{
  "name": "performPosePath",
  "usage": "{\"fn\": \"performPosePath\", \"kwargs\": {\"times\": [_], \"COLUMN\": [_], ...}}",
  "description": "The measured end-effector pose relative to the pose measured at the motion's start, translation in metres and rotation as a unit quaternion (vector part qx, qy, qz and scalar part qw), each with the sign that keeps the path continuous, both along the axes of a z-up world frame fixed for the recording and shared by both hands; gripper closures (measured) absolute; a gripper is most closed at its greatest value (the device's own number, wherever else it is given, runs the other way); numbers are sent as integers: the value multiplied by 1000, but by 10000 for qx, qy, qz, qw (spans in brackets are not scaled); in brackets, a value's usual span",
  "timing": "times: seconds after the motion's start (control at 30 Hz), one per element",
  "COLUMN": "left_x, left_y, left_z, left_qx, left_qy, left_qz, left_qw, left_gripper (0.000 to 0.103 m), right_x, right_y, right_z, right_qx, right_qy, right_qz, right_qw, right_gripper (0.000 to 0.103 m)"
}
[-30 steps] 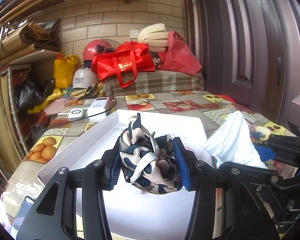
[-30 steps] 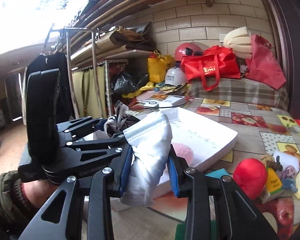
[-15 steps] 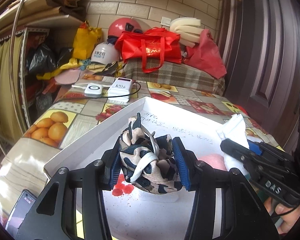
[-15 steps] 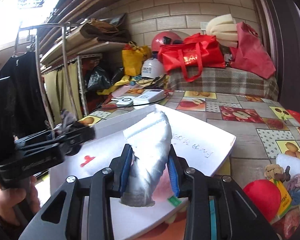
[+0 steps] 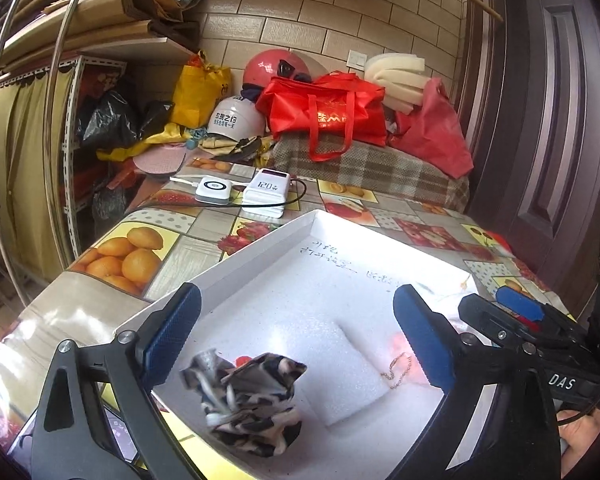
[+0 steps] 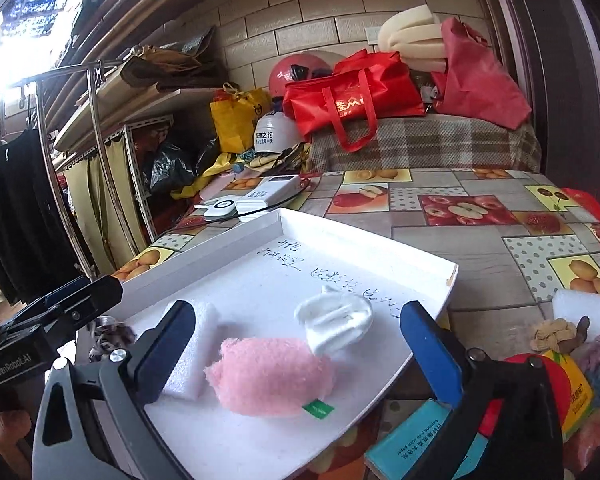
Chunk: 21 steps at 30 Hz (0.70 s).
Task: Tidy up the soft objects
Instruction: 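Lower both cloths into the white tray and open both tools, then move the left tool to the green-yellow sponge while the right tool reaches the yellow foam block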
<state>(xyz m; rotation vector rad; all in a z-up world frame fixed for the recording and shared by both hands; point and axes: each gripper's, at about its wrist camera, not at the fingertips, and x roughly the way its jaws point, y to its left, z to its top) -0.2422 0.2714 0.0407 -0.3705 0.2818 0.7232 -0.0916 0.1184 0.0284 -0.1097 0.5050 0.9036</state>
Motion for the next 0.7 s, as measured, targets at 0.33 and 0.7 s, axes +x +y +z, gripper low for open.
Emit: {"fn": "performPosePath", "kwargs": {"times": [0.33, 0.7], "left_x": [-2, -3], "left_y": [-2, -3], "left_z": [2, 4], "left_qx": [29, 45], "left_qy": [-30, -83], "left_qz": [1, -15], "left_qw": [10000, 10000], "left_gripper": [0, 0], "right_x": [-32, -41], "right_y": [2, -13], "right_z": [10, 11], "right_qx": [70, 181], "right_qy": [-822, -837], "right_qz": [380, 483], "right_qw": [9959, 9952], "right_gripper": [0, 0]}}
